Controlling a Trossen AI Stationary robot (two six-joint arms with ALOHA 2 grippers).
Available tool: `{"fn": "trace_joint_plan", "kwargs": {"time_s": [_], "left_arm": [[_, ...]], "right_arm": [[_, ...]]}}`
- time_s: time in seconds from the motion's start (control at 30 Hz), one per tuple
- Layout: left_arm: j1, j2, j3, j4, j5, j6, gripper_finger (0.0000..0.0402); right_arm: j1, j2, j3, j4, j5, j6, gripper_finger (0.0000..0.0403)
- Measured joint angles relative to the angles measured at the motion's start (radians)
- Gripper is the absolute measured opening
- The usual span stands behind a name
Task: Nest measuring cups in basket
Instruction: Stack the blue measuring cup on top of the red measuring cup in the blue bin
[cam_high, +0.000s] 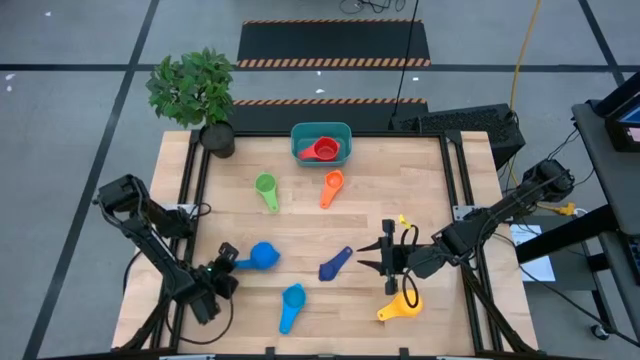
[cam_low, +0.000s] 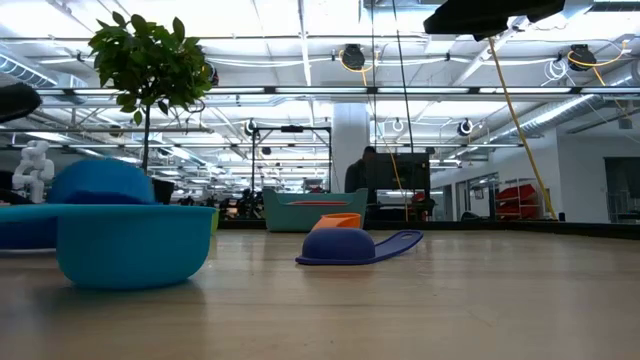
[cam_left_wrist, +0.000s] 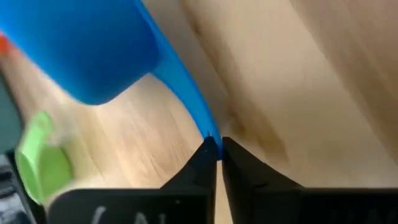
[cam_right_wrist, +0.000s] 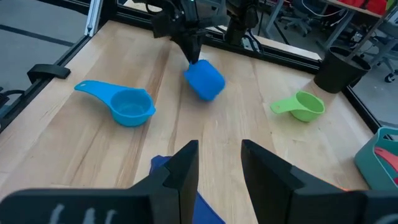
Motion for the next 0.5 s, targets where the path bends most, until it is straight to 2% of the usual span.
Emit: {"fn": "trace_joint_plan", "kwargs": {"time_s": [0.23,0.4,0.5], "left_arm": [[0.025,-0.001,0.001,0.029,-0.145,-0.038,0.0011],[0.065,-0.006,0.001,0.029,-0.287,-0.221,0.0006],[0.111,-0.035,0.001,0.04,-0.323,-0.307,0.0005]], "right_arm": [[0.0,0.0,0.0,0.003,0.0,-0.002,0.0114],[-0.015,0.0,0.0,0.012,0.007,0.0,0.0114],[-0.036,0.0,0.0,0.012,0.008,-0.002,0.0114]]}}
